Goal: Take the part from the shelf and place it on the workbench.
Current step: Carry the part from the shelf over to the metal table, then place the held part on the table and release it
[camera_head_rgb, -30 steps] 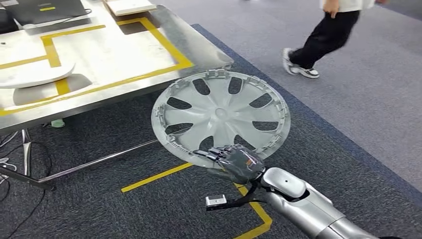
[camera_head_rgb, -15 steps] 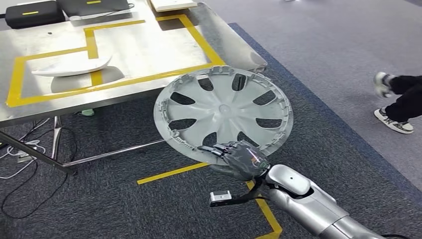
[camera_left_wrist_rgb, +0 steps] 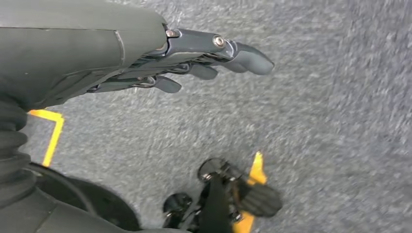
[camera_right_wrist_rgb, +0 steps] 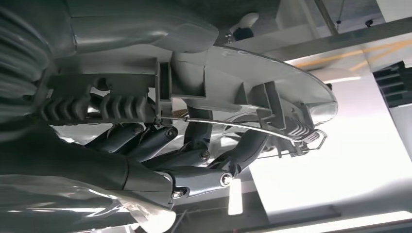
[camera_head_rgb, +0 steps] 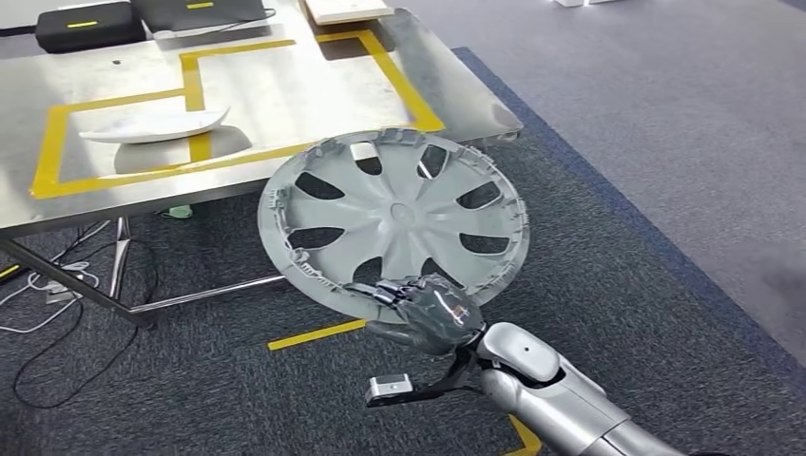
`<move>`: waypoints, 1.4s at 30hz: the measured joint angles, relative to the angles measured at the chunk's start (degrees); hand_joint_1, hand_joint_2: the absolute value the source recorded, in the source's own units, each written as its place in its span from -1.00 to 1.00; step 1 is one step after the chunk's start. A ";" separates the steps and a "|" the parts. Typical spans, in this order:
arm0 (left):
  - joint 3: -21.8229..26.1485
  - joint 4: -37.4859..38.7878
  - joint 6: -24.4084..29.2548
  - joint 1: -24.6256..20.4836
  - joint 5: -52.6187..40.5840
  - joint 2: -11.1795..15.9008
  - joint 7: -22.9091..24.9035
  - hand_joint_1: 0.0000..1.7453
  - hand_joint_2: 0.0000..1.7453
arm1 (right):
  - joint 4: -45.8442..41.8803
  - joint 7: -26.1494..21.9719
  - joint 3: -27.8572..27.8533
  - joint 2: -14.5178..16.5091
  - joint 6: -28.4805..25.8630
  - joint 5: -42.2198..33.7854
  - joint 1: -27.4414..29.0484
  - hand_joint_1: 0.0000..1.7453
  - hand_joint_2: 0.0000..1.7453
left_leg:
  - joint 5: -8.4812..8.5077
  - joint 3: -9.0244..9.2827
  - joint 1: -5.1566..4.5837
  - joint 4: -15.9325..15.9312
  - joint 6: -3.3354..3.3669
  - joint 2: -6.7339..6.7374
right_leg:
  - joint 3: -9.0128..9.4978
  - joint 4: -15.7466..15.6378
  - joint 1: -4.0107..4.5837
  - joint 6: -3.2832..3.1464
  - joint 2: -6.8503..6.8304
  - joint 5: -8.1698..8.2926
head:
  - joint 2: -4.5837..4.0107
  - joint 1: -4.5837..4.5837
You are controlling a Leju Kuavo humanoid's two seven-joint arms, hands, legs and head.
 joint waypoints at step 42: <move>-1.54 0.13 0.99 1.89 -2.58 0.54 4.43 -1.00 1.00 | 2.40 -0.92 0.69 3.13 0.20 -1.63 -0.23 1.00 1.00 | -4.34 8.13 -0.43 -2.05 1.69 -1.48 | -8.42 6.29 0.36 0.25 1.08 -7.58 | 0.04 0.51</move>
